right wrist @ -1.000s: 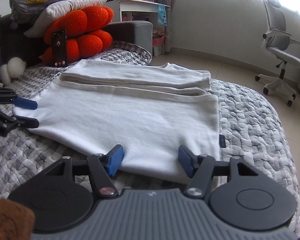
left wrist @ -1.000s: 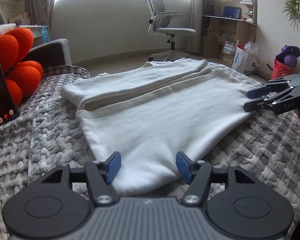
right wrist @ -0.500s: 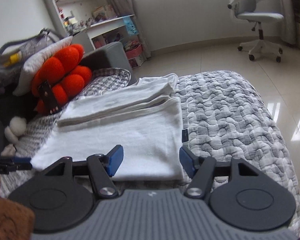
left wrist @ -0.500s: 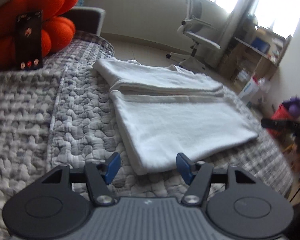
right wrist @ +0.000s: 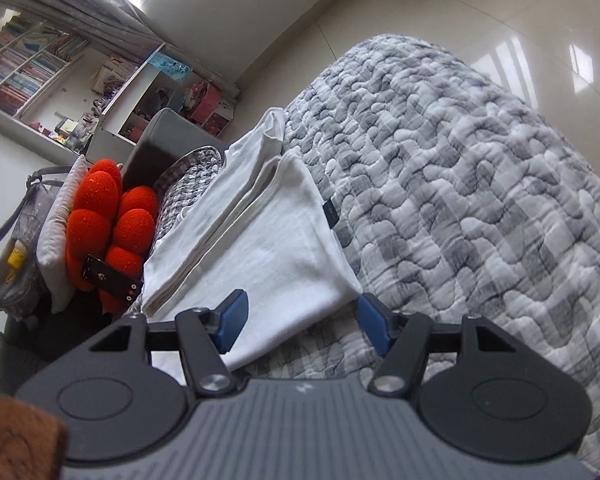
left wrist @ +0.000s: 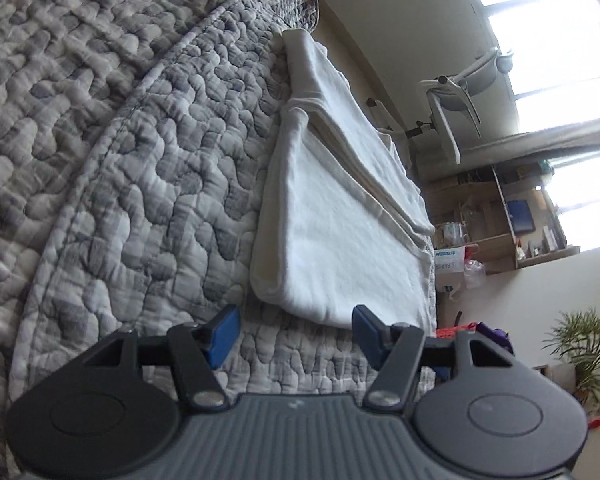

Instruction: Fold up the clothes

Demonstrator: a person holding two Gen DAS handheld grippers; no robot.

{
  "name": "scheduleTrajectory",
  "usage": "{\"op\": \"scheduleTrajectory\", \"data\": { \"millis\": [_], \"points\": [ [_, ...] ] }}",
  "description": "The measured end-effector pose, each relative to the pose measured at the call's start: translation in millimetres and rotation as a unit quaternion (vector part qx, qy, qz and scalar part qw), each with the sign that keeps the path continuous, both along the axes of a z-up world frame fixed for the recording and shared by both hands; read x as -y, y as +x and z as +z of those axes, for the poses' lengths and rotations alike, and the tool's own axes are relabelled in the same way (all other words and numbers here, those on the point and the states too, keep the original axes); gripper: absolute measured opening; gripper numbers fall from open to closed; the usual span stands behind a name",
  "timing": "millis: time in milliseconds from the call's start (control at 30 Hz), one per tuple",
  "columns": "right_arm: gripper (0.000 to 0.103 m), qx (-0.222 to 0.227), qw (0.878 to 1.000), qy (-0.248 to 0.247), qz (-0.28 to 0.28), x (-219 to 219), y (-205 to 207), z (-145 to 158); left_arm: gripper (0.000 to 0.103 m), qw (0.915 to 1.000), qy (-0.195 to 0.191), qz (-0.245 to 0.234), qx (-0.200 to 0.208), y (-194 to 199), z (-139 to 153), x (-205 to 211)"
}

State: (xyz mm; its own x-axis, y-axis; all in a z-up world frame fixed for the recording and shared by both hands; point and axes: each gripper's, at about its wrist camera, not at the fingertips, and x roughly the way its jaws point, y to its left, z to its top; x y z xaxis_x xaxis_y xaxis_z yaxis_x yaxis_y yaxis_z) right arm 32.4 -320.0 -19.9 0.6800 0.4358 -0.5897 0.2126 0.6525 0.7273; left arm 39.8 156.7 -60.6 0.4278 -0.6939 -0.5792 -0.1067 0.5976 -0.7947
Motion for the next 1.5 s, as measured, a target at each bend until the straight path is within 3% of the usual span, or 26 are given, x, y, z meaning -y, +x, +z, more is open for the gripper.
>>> {"op": "scheduleTrajectory", "data": {
  "millis": [133, 300, 567, 733, 800, 867, 1100, 1500],
  "points": [
    [0.065, -0.024, 1.0, 0.015, 0.007, -4.4, 3.0, -9.1, 0.059, 0.9992, -0.03, 0.022, -0.016, -0.7, -8.2, 6.4],
    [0.065, -0.011, 1.0, 0.01, -0.011, -7.2, 2.1, -8.4, 0.048, 0.9982, -0.035, 0.045, -0.019, 0.5, -14.8, 20.9],
    [0.063, 0.005, 0.998, 0.036, -0.054, -3.4, 5.5, -15.0, 0.043, 0.9934, -0.064, 0.094, -0.017, 3.6, -19.1, 22.6],
    [0.047, 0.015, 0.996, 0.03, -0.081, -4.8, 10.9, -17.9, 0.02, 0.9912, -0.055, 0.117, -0.029, 3.2, -21.4, 21.8],
    [0.022, 0.008, 0.995, 0.028, -0.097, -4.3, 12.6, -21.2, 0.011, 0.9895, -0.059, 0.126, -0.04, 3.7, -24.1, 20.3],
    [0.013, 0.002, 0.993, 0.036, -0.11, -1.6, 12.7, -25.1, 0.01, 0.9883, -0.064, 0.131, -0.042, 2.7, -23.5, 19.3],
    [0.011, 0.033, 0.987, 0.093, -0.125, 8.1, 0.1, -16.1, 0.008, 0.9852, -0.086, 0.145, -0.027, -3.8, -16.1, 12.3],
    [0.011, 0.092, 0.982, 0.121, -0.113, 10.8, -15.3, 8.4, 0.008, 0.98, -0.122, 0.155, 0.023, -17.8, 4.1, 1.8]
  ]
}}
